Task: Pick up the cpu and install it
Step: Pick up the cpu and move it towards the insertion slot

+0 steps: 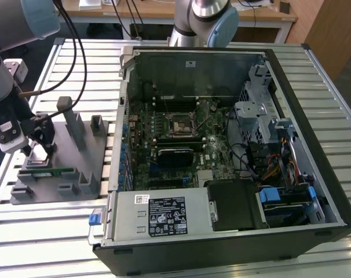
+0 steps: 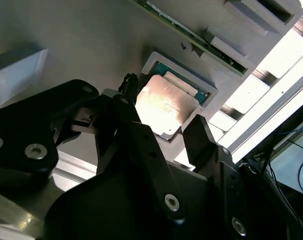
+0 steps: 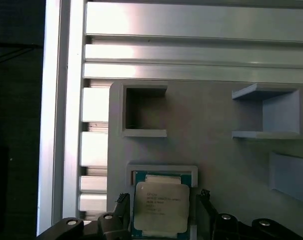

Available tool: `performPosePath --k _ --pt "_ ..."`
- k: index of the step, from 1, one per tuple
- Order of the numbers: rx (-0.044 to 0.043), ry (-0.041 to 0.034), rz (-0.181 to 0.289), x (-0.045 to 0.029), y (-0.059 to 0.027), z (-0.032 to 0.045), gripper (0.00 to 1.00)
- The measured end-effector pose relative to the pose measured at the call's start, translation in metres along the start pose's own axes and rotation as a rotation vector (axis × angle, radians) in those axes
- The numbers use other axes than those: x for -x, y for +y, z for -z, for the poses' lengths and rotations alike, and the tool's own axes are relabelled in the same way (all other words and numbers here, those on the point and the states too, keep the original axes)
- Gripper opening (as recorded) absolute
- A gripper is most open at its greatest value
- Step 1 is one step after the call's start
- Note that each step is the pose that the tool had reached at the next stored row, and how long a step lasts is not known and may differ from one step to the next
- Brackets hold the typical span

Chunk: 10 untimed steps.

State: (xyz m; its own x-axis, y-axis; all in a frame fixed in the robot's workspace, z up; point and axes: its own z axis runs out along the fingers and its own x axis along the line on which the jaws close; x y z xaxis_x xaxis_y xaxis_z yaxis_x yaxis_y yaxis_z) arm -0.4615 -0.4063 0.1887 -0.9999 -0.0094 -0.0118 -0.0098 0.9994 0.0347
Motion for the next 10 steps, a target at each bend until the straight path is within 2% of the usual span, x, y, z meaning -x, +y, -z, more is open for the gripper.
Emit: performPosePath --k 2,3,10 --pt "-0.0001 0.0001 0.000 0.0000 0.0003 -0.0007 0.63" --pt "-0.0001 0.0001 0.000 -0.0001 0.0004 -0.0009 0.56" --pt "0.0001 -0.0003 -0.001 -0.0003 0.0006 -0.0015 0.56"
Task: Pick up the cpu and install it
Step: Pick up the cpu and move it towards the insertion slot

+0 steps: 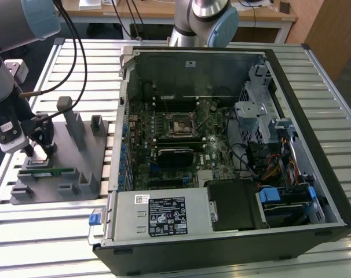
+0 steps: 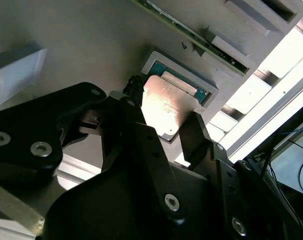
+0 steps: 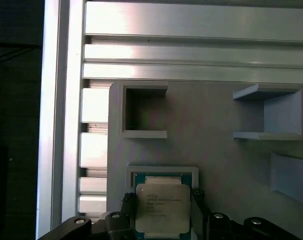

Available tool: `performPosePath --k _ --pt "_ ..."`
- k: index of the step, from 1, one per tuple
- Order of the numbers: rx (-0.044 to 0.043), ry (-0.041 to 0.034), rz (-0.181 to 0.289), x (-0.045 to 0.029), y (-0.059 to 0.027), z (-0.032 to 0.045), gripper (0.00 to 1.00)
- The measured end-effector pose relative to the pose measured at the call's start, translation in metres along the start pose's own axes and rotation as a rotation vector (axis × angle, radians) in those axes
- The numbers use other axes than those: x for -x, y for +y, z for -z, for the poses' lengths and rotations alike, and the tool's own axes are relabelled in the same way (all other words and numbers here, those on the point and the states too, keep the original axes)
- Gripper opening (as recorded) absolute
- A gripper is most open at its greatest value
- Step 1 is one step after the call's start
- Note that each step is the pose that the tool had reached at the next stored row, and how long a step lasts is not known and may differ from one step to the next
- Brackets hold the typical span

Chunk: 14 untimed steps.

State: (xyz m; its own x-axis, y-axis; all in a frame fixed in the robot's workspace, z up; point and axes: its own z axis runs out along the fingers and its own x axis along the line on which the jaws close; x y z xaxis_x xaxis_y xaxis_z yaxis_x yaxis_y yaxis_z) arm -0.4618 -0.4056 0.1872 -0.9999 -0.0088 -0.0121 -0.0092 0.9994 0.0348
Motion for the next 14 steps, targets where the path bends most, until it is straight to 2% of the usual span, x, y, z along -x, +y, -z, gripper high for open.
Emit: performPosePath --k 8,14 --pt "-0.0002 0.0000 0.000 0.0000 0.0000 0.0014 0.53" --pt "-0.0001 -0.0001 0.000 0.0000 0.0003 0.0092 0.53"
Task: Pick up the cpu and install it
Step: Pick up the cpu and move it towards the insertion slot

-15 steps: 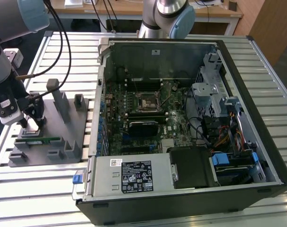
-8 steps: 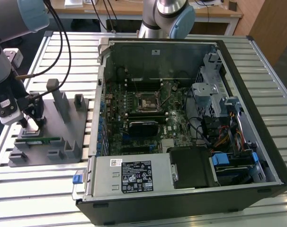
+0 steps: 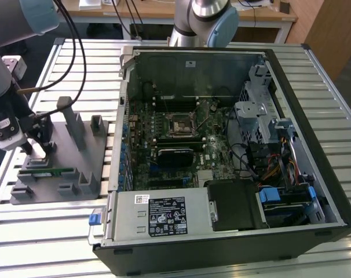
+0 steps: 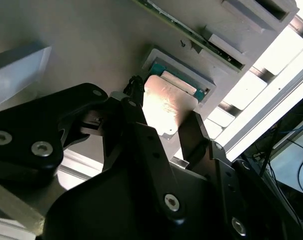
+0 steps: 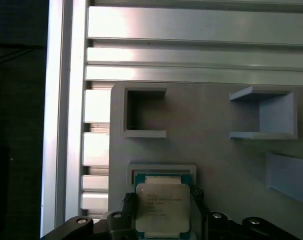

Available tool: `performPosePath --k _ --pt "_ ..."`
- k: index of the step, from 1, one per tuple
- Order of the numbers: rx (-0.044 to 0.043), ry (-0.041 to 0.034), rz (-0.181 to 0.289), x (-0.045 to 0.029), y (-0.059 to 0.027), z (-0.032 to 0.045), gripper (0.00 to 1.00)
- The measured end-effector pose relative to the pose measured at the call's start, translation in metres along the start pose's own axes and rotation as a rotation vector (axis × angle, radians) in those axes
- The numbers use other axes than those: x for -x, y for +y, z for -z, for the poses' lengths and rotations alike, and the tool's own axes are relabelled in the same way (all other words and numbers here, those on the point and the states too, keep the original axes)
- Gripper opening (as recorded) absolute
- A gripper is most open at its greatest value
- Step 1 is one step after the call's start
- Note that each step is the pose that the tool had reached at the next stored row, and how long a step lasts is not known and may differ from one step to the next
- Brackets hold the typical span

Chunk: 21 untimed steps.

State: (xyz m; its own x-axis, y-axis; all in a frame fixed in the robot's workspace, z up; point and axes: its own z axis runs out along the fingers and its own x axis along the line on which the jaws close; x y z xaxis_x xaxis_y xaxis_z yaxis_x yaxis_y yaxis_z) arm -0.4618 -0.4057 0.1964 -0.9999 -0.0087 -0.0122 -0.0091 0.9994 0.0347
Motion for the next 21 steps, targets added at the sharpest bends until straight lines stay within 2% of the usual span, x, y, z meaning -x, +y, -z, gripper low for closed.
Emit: performPosePath --k 5,17,21 --pt "0.0001 -0.0001 0.000 0.0002 0.0005 0.0127 0.53" --pt "0.0001 -0.0001 0.000 0.0006 0.0018 0.0516 0.53" --pt "0.0001 0.0000 0.000 0.0007 0.0020 0.0569 0.53"
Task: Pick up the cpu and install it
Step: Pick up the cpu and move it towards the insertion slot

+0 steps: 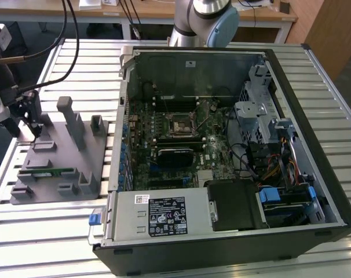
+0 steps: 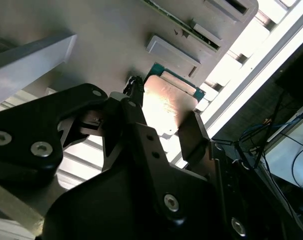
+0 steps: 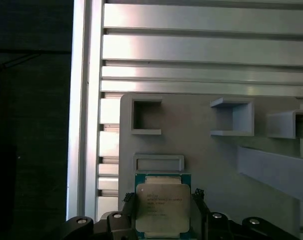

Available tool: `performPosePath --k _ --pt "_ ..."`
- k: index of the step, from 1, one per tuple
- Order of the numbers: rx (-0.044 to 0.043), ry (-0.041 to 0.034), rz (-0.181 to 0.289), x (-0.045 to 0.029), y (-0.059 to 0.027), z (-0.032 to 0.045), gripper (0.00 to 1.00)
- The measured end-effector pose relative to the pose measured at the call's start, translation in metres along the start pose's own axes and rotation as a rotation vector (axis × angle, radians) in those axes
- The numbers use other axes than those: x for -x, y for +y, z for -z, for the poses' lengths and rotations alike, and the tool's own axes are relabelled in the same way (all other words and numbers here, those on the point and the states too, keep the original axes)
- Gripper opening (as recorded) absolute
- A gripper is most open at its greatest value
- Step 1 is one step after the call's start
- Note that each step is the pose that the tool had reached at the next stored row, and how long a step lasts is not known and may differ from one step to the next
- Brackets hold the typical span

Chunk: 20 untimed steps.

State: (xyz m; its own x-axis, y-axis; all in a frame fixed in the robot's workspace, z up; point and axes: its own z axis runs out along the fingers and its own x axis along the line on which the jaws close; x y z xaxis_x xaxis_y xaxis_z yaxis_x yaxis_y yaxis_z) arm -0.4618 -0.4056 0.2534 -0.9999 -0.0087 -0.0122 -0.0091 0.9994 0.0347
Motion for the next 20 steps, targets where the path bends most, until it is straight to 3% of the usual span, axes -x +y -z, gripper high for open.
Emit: performPosePath --k 9,20 --pt "-0.0001 0.0002 0.000 -0.0001 0.0000 0.0020 0.53" --pt "0.0000 0.0000 0.000 0.0000 0.0008 0.0200 0.53"
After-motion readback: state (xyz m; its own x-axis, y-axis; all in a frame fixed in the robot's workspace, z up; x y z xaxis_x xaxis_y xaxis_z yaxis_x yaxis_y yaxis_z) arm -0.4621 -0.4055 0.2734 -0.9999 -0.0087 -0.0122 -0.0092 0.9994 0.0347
